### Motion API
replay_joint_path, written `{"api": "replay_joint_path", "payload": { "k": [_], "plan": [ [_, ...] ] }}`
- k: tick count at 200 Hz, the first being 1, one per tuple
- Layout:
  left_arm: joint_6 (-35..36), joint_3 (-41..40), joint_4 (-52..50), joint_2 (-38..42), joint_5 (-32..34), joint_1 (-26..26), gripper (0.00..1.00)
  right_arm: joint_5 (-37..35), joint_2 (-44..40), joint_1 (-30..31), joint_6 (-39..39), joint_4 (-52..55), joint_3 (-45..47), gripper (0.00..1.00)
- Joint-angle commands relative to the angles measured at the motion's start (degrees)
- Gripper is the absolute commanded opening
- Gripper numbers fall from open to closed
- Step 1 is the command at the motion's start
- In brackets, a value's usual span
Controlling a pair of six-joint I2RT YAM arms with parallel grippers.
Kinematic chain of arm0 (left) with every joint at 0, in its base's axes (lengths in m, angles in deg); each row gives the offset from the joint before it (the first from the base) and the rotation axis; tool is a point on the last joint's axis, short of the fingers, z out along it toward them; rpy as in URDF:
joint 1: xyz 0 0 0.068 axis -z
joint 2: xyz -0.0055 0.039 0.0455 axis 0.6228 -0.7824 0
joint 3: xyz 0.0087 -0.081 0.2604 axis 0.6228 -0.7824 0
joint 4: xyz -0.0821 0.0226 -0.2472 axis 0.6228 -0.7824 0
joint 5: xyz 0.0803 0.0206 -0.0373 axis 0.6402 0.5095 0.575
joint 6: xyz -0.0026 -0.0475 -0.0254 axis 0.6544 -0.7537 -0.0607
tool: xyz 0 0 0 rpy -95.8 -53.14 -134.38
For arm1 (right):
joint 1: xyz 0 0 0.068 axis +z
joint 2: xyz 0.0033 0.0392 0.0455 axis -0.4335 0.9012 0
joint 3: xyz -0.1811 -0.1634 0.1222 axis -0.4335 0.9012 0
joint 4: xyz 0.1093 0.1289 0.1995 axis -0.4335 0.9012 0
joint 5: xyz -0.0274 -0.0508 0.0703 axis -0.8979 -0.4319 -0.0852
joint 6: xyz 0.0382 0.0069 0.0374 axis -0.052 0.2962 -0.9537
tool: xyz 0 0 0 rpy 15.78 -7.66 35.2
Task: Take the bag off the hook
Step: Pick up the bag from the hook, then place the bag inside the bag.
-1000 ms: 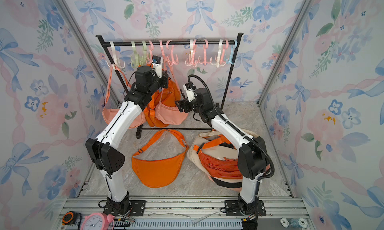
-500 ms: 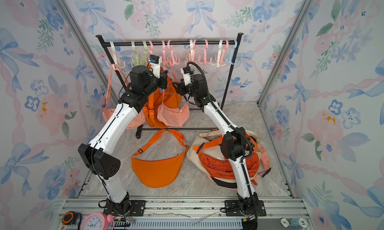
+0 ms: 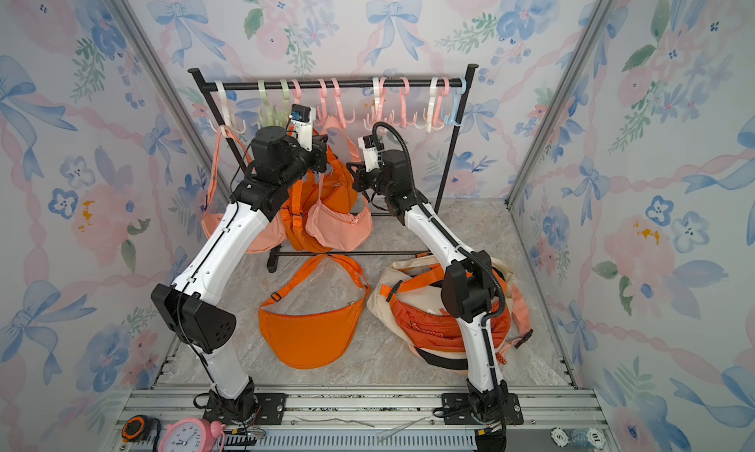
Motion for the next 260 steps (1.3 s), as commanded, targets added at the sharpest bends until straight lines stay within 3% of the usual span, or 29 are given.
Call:
{"api": "replay_joint_path", "payload": {
  "k": [1,61,124,203,260],
  "plan": [
    [-1.03,2.64,1.26,1.55,0.16,0.19,0.00,1.01,-6.53,0.05,-1.83,-5.42,1.55,0.00],
    [-0.40,-6.70,2.86,12.21,1.58,0.89,0.00,1.23,-16.27,2.13,-1.37,-4.43,9.15,0.00],
    [0.62,-27.61,5.44,32.33,3.92,2.34,0.00,0.15,-27.66,6.90,3.38,1.21,17.84,0.00],
    [-1.84,-46.10,-0.90,60.28,6.95,7.39,0.00,-6.01,-44.69,19.70,10.85,5.89,32.85,0.00],
    [-4.07,-53.90,-7.27,71.84,11.61,7.40,0.00,-11.20,-50.81,25.78,11.04,7.79,39.72,0.00]
  ]
}}
